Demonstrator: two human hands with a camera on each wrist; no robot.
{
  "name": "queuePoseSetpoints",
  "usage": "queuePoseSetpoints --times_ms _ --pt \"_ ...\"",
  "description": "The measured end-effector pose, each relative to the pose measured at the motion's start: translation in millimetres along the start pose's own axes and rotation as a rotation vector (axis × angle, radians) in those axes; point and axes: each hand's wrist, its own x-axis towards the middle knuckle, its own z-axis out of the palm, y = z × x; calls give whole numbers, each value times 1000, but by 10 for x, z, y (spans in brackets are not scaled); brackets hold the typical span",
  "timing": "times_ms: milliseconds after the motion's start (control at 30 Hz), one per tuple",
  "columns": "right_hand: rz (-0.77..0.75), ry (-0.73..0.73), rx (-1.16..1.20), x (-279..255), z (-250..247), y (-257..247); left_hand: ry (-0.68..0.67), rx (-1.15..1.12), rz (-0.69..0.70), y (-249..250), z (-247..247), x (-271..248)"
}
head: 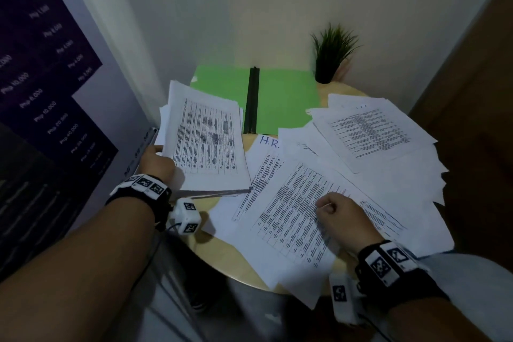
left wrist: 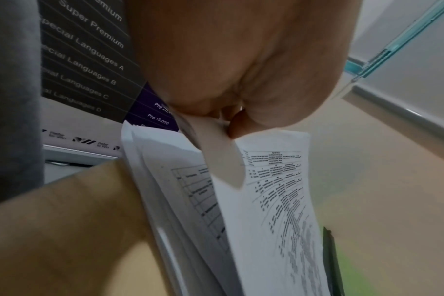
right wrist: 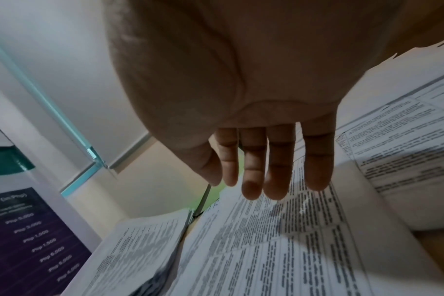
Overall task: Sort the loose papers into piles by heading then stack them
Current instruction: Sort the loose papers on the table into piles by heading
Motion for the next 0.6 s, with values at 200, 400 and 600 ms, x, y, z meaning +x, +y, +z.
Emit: queuePoseSetpoints --times_ms 200,400,600 --pt "-12 -31 -77 -20 36 4 12 -19 -12 -16 -7 43" --pt "-147 -238 -441 -196 184 -74 -64 -95 179 109 2 -299" --pt "-255 -368 -917 -417 559 -8 -216 -119 478 364 -3 -1013"
